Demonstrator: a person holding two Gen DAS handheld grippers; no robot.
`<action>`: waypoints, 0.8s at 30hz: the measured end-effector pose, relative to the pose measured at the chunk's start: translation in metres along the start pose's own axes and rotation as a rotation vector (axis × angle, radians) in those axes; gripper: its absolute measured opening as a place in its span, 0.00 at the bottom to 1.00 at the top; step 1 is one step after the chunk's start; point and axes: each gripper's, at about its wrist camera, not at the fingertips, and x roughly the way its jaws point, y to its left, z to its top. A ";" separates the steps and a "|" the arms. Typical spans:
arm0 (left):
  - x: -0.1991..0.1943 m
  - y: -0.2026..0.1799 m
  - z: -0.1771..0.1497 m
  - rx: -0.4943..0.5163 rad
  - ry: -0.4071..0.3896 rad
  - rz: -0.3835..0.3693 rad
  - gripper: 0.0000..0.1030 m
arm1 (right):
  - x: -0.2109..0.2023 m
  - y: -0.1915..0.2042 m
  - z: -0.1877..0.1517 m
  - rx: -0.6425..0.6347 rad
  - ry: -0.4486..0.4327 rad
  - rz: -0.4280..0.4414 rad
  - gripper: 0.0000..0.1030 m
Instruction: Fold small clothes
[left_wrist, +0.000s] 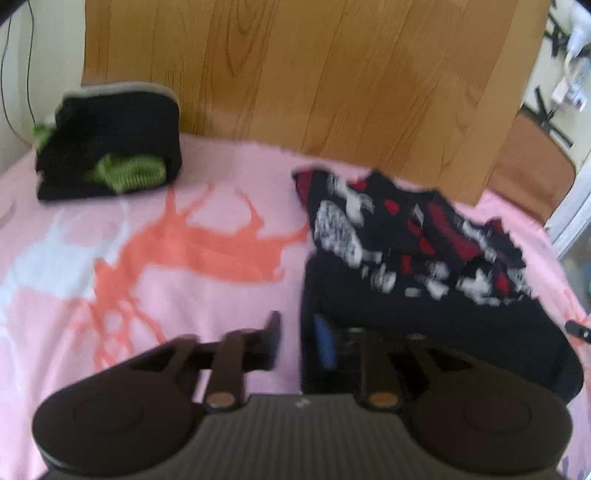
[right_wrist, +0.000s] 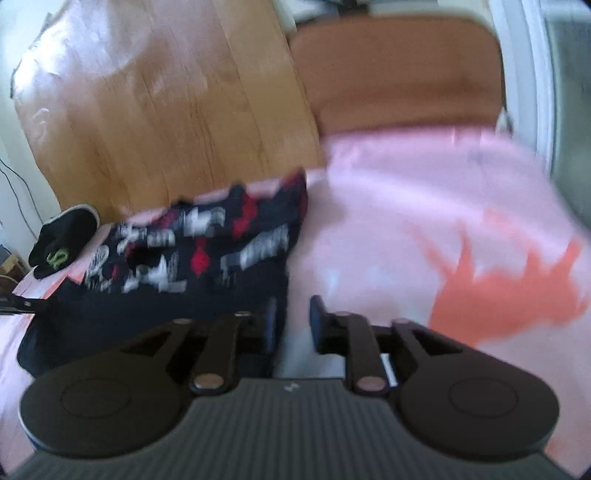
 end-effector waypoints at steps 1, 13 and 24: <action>-0.004 -0.001 0.009 0.009 -0.031 0.013 0.31 | 0.000 0.002 0.010 -0.020 -0.016 0.011 0.28; 0.157 -0.111 0.142 0.178 0.032 0.100 0.50 | 0.194 0.055 0.131 -0.055 0.188 0.108 0.55; 0.235 -0.114 0.153 0.185 0.114 0.045 0.09 | 0.283 0.058 0.123 -0.006 0.335 0.160 0.15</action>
